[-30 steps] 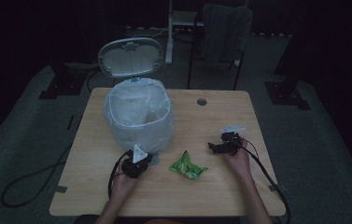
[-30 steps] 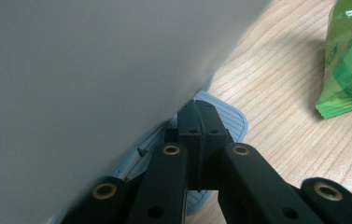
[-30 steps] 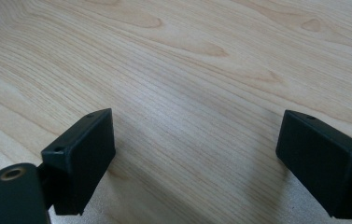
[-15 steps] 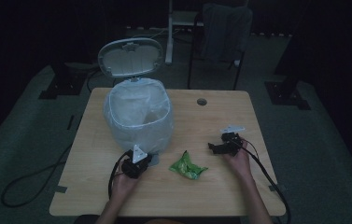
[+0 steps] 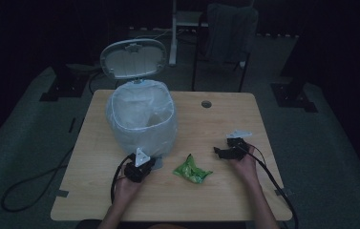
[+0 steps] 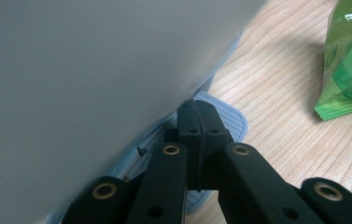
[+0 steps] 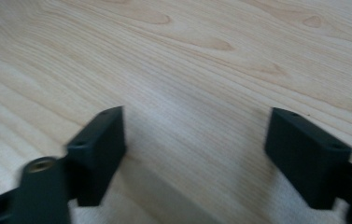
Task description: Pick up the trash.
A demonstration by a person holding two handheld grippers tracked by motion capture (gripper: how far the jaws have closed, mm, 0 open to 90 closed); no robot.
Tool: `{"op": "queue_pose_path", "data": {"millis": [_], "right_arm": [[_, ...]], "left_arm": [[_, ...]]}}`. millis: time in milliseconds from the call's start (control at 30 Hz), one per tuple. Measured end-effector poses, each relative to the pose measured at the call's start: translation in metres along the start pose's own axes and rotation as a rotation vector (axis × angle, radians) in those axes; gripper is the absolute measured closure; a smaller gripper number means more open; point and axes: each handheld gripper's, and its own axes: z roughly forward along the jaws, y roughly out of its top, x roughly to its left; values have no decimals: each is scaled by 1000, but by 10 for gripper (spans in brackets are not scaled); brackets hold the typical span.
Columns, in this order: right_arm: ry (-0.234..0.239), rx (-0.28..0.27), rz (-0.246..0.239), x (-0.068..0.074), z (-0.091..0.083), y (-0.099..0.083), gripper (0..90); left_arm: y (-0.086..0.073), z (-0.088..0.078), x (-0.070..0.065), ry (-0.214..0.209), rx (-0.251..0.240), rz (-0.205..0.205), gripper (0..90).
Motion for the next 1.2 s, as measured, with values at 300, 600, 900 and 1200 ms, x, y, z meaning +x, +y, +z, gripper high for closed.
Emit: {"op": "queue_pose_path", "data": {"millis": [300, 600, 900, 1200], "right_arm": [[15, 29, 15, -1, -11, -2, 465], [103, 17, -2, 7, -31, 1, 529], [161, -1, -20, 14, -47, 1, 571], [261, -42, -57, 30, -52, 12, 592]], "left_arm": [[0, 0, 1, -1, -2, 3, 900], [0, 0, 1, -2, -3, 2, 900], [0, 0, 0, -2, -4, 0, 900], [0, 0, 1, -2, -3, 1, 900]]}}
